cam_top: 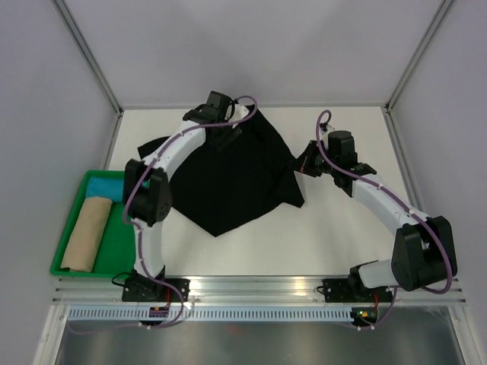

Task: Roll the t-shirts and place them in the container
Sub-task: Flatten the tshirt

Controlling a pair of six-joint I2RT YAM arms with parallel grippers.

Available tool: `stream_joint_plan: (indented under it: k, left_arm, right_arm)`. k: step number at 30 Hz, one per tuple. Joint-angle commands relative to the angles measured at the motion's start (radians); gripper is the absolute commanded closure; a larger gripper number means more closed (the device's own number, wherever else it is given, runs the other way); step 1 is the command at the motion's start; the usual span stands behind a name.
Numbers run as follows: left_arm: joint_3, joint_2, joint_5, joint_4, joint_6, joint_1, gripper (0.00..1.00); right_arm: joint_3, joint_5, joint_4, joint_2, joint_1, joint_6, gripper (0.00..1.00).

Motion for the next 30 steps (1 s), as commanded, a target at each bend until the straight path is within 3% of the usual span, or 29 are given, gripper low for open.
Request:
stream_joint_plan:
  k: [1, 4, 8, 12, 16, 19, 23, 27, 29, 30]
  left_arm:
    - [-0.117, -0.389, 0.143, -0.080, -0.055, -0.097, 0.22]
    - [-0.311, -0.549, 0.238, -0.218, -0.060, -0.195, 0.24]
    - [-0.698, -0.651, 0.199, -0.226, -0.049, -0.358, 0.22]
    - [-0.874, -0.687, 0.150, -0.123, -0.092, -0.453, 0.14]
    - [-1.030, -0.769, 0.122, 0.151, -0.084, -0.507, 0.12]
    - [-1.096, -0.711, 0.073, 0.208, -0.078, -0.508, 0.14]
    - [-1.146, -0.626, -0.025, 0.294, -0.046, -0.507, 0.30]
    - [-1.163, -0.617, -0.039, 0.361, -0.050, -0.493, 0.38]
    - [-1.169, -0.614, -0.062, 0.389, -0.037, -0.482, 0.53]
    - [-1.160, -0.608, -0.082, 0.388, -0.031, -0.462, 0.67]
  right_arm:
    - [-0.024, 0.067, 0.066, 0.005, -0.008, -0.019, 1.00]
    - [-0.050, 0.099, 0.068, 0.011, -0.011, -0.032, 1.00]
    - [-0.071, 0.102, 0.091, 0.022, -0.019, -0.029, 1.00]
    - [-0.070, 0.104, 0.091, 0.027, -0.025, -0.036, 1.00]
    - [-0.080, 0.116, 0.089, 0.021, -0.025, -0.041, 1.00]
    - [-0.090, 0.132, 0.086, 0.018, -0.026, -0.046, 0.99]
    - [-0.082, 0.147, 0.069, 0.013, -0.031, -0.055, 1.00]
    - [-0.071, 0.152, 0.062, -0.001, -0.042, -0.065, 1.00]
    - [-0.053, 0.152, 0.048, -0.012, -0.048, -0.073, 1.00]
    - [-0.045, 0.156, 0.030, -0.024, -0.051, -0.085, 1.00]
